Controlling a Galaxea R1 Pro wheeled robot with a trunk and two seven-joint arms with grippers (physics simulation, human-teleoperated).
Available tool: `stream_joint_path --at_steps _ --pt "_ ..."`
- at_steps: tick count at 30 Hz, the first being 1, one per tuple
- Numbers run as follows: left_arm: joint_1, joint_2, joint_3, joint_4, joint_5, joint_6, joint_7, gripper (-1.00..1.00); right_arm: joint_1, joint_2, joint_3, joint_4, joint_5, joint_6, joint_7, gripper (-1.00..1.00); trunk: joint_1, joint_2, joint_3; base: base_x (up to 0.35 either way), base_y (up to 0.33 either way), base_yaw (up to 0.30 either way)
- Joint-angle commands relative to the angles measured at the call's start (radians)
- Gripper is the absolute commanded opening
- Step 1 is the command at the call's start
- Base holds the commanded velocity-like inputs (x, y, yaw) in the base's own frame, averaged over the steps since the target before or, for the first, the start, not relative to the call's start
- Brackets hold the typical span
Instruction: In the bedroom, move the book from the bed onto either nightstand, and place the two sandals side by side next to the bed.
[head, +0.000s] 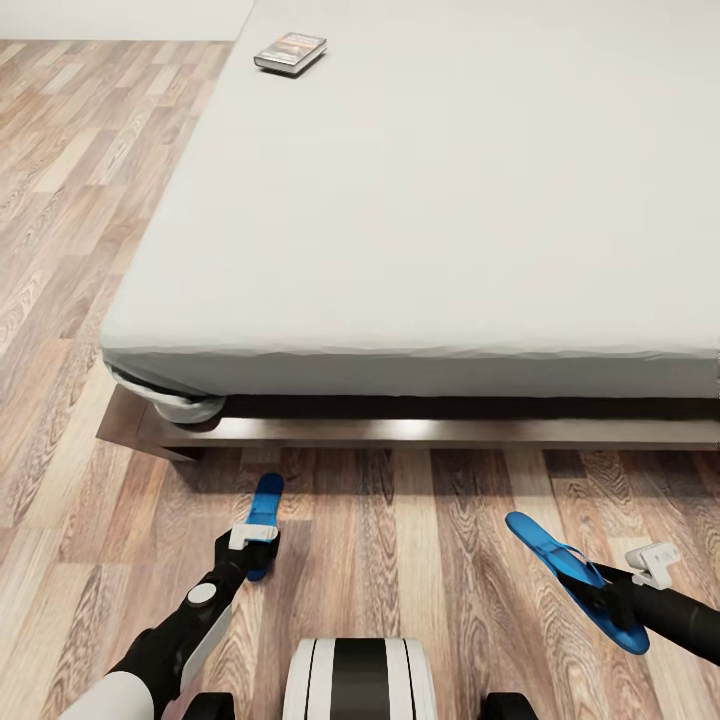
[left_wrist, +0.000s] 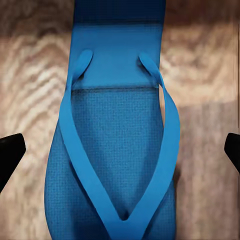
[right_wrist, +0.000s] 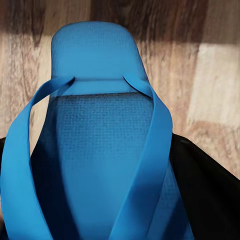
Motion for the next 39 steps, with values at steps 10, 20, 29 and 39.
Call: stream_joint_path --at_steps 10,20,29,39 --pt "-0.001 0.001 -0.008 0.0 0.009 -0.004 0.008 1.0 0.001 0.0 -0.001 -0.001 0.007 0.005 0.007 -1.0 -0.001 0.001 0.011 0.0 0.0 0.0" --pt "-0.001 0.001 -0.008 0.002 0.009 -0.003 0.008 1.0 0.005 0.0 -0.001 -0.001 0.007 0.005 0.006 -1.0 -0.004 0.002 0.034 0.0 0.0 0.0" --pt "-0.001 0.001 -0.008 0.002 0.009 -0.002 0.008 1.0 0.007 0.0 -0.001 -0.001 0.007 0.005 0.007 -1.0 -0.005 0.002 0.042 0.0 0.0 0.0" --pt "0.001 0.0 -0.013 0.003 0.009 0.0 0.007 1.0 0.007 0.004 -0.001 -0.001 0.009 0.005 0.006 -1.0 -0.008 0.004 0.065 0.0 0.0 0.0"
